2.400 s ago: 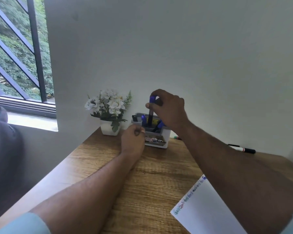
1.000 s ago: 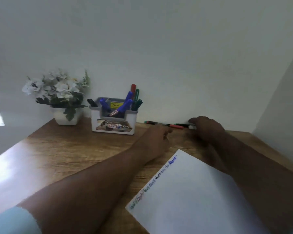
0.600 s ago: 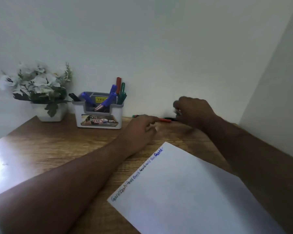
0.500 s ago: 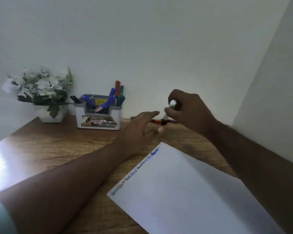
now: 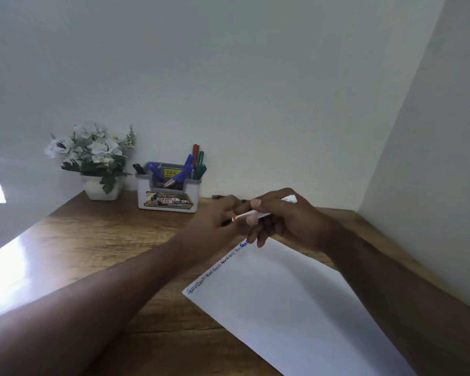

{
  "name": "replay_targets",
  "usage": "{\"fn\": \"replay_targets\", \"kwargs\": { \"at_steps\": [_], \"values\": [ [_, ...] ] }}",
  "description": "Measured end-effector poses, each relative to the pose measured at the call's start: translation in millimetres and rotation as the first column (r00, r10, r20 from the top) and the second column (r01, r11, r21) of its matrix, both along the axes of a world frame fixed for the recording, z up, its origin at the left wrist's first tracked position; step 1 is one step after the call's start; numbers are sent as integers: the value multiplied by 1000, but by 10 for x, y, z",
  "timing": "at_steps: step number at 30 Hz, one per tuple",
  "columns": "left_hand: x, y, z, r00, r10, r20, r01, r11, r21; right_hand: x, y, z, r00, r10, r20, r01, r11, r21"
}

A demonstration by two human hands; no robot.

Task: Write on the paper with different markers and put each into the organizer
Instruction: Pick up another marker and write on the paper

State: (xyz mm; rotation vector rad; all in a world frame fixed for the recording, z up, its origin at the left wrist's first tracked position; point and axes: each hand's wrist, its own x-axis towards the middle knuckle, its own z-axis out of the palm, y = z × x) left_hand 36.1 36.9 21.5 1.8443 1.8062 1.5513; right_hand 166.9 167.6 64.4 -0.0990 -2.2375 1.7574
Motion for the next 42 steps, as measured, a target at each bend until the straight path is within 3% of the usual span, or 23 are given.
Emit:
{"fn": "replay_targets", "kwargs": {
  "at_steps": [2, 7, 14, 23, 27, 31, 37, 42],
  "values": [
    [-85, 84, 10, 994, 65, 84, -64, 998, -20, -72, 51, -17, 1000, -4, 4, 4, 1000, -25],
    [-197, 290, -28, 991, 132, 36, -129, 989, -68, -252, 216, -77, 996, -86, -21, 84, 994, -66],
    [-374, 335, -138, 992, -62, 109, 76, 989, -129, -408, 327, -242, 997, -71, 5, 70, 976, -208],
    [-328, 338, -188, 996, 68, -49, -72, 994, -78, -322, 393, -303, 998, -55, -5, 51, 958, -282],
    [-330, 270, -205, 970, 185, -156, -217, 949, -227, -254, 607, -344, 966, -235, -108, 174, 900, -399],
    [-334, 262, -187, 916, 76, -395, -231, 903, -362, -207, 787, -488, 927, -365, -86, 316, 885, -343],
    [-351, 289, -177, 917, -35, -397, -152, 890, -430, -217, 736, -575, 926, -375, 39, 377, 925, -54],
    [-370, 300, -206, 940, -47, -339, -106, 901, -420, -224, 710, -589, 917, -395, 57, 395, 918, 11]
  ]
}}
